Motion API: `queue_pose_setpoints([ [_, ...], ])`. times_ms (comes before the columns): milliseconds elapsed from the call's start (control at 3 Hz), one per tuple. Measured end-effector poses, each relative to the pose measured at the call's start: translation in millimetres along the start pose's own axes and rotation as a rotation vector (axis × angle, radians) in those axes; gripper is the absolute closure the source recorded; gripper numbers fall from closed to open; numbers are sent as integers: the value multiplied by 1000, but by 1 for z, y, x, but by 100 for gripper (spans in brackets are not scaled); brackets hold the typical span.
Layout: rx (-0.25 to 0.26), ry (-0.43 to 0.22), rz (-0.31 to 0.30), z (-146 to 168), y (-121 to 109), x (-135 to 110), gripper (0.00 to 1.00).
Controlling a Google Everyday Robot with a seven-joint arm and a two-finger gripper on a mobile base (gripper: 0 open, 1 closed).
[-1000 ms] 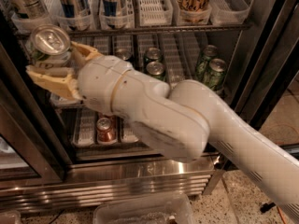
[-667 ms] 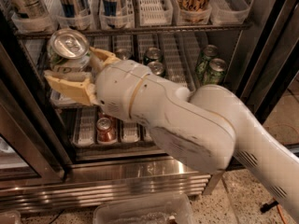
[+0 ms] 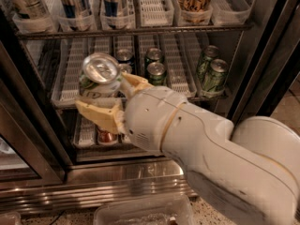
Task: Pick 7up can from top shelf of fridge
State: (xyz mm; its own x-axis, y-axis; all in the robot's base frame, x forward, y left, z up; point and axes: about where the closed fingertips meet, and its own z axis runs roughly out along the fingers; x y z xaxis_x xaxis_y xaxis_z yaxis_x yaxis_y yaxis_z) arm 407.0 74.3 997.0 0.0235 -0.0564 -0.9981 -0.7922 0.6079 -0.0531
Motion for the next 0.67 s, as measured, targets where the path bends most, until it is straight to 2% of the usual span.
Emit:
queue_pose_setpoints([
  [333, 50, 18, 34, -17, -2, 11, 100],
  [667, 60, 20, 34, -20, -4, 11, 100],
])
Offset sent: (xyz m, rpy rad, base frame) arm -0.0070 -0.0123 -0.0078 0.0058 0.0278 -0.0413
